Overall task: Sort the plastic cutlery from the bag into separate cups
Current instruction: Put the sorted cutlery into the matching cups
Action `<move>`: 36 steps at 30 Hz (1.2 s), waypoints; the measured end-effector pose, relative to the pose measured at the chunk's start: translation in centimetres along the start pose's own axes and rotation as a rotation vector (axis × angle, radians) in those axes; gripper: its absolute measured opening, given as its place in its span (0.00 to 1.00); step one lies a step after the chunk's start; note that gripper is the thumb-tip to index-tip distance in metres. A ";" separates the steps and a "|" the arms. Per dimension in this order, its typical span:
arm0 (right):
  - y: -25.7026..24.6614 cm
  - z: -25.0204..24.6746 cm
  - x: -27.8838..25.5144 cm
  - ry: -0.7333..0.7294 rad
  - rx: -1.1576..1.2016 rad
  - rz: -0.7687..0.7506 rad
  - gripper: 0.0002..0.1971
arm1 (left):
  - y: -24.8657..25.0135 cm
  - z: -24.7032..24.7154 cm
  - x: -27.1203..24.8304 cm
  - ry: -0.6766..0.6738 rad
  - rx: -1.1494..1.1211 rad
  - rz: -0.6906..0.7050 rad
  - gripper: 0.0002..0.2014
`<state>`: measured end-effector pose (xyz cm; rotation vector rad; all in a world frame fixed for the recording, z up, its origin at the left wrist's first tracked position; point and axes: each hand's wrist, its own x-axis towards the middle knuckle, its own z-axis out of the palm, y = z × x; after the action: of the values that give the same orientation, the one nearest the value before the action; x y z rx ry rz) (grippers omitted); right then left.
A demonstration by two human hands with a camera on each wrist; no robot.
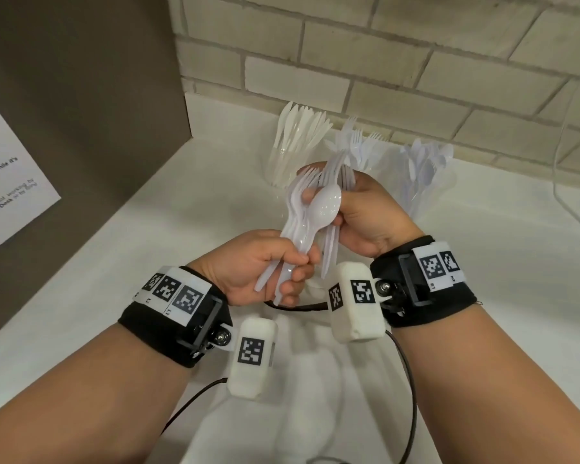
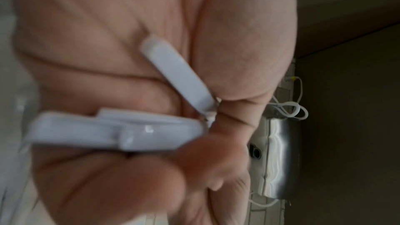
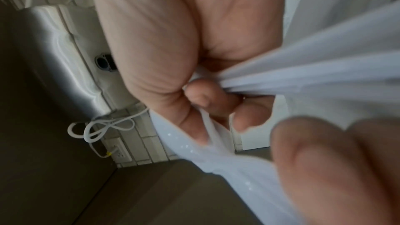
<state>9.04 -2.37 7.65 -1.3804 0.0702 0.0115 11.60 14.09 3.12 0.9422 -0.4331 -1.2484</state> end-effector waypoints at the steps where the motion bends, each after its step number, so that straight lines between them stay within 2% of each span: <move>1: 0.0 -0.2 0.0 -0.011 0.016 -0.005 0.10 | 0.0 -0.1 -0.1 0.003 0.016 0.008 0.06; 6: -0.1 -0.6 -0.2 -0.129 0.026 0.023 0.07 | -0.4 -0.2 -0.3 0.024 0.126 0.041 0.08; 10: 0.0 -0.9 -0.1 -0.088 0.030 -0.006 0.06 | -0.9 -0.3 -0.2 0.052 0.187 0.053 0.06; 14: -0.5 -1.5 -0.1 -0.033 0.156 -0.024 0.07 | -1.2 -0.4 0.0 0.055 0.166 0.037 0.07; 19: -2.7 -3.8 0.6 0.141 0.249 -0.131 0.07 | -1.0 -1.0 0.1 0.099 0.241 -0.048 0.12; 22: -5.5 -6.4 1.8 0.308 0.297 -0.312 0.06 | -0.7 -1.4 0.1 0.139 0.334 -0.065 0.11; 25: -7.6 -8.3 4.0 0.442 0.089 -0.519 0.05 | 0.0 -1.2 0.5 0.231 0.327 -0.013 0.08; 27: -7.7 -8.7 5.9 0.473 -0.070 -0.572 0.06 | 0.4 -0.8 1.0 0.325 0.306 0.040 0.09; 30: -6.9 -8.8 8.5 0.493 -0.269 -0.575 0.06 | 0.9 -0.5 1.9 0.425 0.289 0.113 0.09; 33: -5.7 -9.4 10.7 0.520 -0.430 -0.559 0.06 | 1.2 -0.2 2.3 0.468 0.267 0.135 0.09; 36: -4.1 -10.5 12.4 0.586 -0.496 -0.510 0.07 | 1.3 -0.4 2.6 0.502 0.250 0.152 0.09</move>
<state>21.19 -13.84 9.04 -1.8239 0.2121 -0.8527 13.47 11.82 3.35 1.3641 -0.2572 -0.7912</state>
